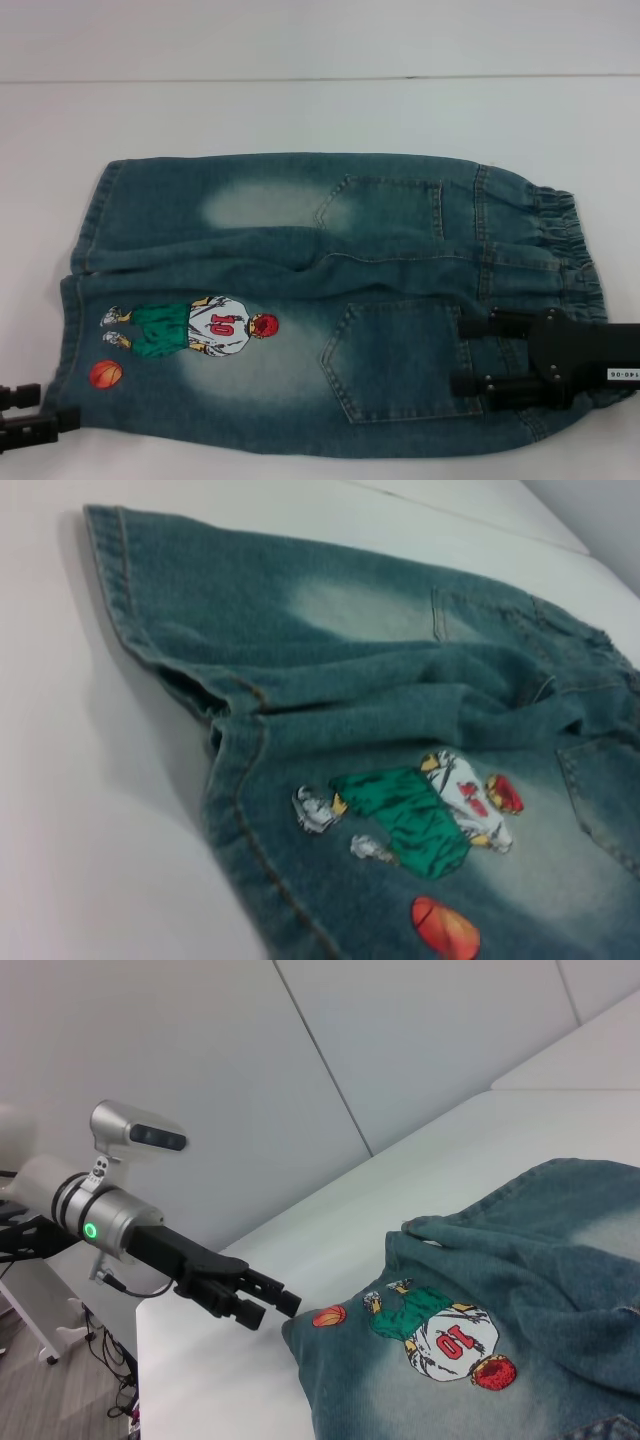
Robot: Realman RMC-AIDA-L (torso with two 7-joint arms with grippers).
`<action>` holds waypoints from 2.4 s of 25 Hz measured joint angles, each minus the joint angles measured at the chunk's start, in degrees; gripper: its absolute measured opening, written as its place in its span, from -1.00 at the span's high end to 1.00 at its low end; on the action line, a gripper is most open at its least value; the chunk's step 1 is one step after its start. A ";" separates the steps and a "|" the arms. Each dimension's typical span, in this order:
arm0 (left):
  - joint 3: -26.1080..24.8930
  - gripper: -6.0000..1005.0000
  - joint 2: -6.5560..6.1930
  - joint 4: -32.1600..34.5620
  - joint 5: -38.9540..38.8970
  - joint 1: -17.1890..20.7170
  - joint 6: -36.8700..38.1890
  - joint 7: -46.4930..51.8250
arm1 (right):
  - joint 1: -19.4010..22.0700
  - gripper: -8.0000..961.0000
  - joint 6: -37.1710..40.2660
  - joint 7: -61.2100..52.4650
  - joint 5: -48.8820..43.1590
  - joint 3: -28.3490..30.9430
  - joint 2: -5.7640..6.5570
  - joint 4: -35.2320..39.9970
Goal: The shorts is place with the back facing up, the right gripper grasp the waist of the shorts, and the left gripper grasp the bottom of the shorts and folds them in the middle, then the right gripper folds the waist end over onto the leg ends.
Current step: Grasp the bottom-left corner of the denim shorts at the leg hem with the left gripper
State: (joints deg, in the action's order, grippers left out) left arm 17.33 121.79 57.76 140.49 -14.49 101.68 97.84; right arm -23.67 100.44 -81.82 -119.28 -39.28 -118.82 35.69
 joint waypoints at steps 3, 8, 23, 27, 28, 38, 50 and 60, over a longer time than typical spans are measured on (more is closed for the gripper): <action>0.04 -0.80 0.35 -0.31 2.00 -0.74 -1.08 0.01 | -0.02 -0.90 -0.01 0.00 -0.05 0.00 0.00 0.00; 0.07 -0.80 0.71 -0.54 3.09 -1.63 -0.49 0.04 | 0.13 -0.90 -0.01 0.00 -0.04 0.00 0.00 0.00; -0.33 -0.80 1.21 0.36 -0.25 -2.48 2.78 -0.35 | 0.11 -0.90 -0.06 0.00 0.02 0.00 -0.09 0.00; -0.01 -0.80 1.26 -1.38 -1.28 -3.21 1.86 -1.10 | 0.05 -0.90 -0.09 0.00 0.02 0.00 -0.09 -0.01; 0.01 -0.80 1.26 -1.92 -1.33 -3.52 1.56 -1.28 | 0.03 -0.90 -0.11 0.00 0.02 0.00 -0.09 0.00; 0.07 -0.80 1.68 -4.01 -1.45 -5.02 0.77 -2.61 | 0.03 -0.90 -0.17 0.00 0.01 0.00 -0.09 -0.01; 0.49 -0.80 1.93 -2.92 -0.99 -4.25 -1.89 -2.13 | -0.15 -0.90 -0.16 -0.02 0.01 0.00 -0.03 0.00; 1.25 -0.80 2.08 0.28 0.17 -2.92 -2.45 0.21 | 0.24 -0.90 -0.19 -0.10 -0.04 0.00 0.06 -0.01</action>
State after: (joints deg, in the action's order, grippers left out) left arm 18.58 123.87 58.04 140.66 -17.42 99.23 98.05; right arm -23.43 100.25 -81.92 -119.32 -39.29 -118.77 35.68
